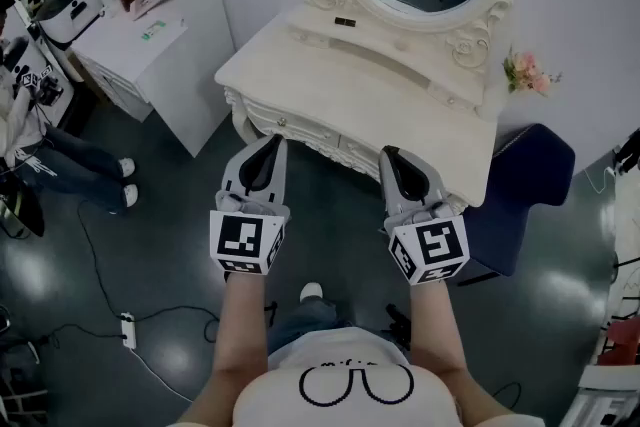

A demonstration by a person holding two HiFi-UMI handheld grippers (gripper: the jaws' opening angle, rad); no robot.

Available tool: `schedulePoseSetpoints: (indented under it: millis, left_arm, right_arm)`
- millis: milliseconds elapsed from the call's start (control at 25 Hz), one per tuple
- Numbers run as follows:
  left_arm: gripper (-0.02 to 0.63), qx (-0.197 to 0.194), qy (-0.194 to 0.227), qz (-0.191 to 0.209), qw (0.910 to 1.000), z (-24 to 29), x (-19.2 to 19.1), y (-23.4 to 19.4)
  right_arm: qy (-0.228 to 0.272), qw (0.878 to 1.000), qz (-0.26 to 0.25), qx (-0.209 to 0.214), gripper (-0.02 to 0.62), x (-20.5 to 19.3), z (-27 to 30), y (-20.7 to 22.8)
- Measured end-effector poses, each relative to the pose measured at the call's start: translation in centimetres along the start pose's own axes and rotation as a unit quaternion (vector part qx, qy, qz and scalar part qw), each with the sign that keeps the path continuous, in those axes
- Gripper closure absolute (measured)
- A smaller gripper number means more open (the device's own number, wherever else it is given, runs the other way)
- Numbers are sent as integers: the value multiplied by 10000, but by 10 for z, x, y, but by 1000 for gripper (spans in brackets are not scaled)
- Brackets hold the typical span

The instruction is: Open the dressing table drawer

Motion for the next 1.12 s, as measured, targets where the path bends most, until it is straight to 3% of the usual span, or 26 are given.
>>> schedulePoseSetpoints:
  millis: [280, 680, 880, 1120]
  left_arm:
    - [607, -164, -74, -66, 9998, 23, -7, -42]
    - [607, -154, -135, -295, 9994, 71, -31, -82]
    - [607, -143, -182, -308, 9993, 116, -43, -116]
    - [607, -194, -412, -651, 9968, 189, -59, -162]
  right_arm:
    - [119, 9999, 18, 58, 598, -1, 45, -10]
    - [-18, 9997, 243, -64, 598, -28, 110, 9]
    - [-30, 9998, 173, 62, 598, -45, 171, 27]
    - [-216, 9993, 249, 163, 598, -68, 251, 56]
Point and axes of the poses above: the fingertips, and each gripper's own axes: z forward along the fingers, y to its right, x out of its top, the point moved 10 cm from there along -z, backward along the fingers, and after that the axes turned 8 degrees about -z, right-handed, at the moved point
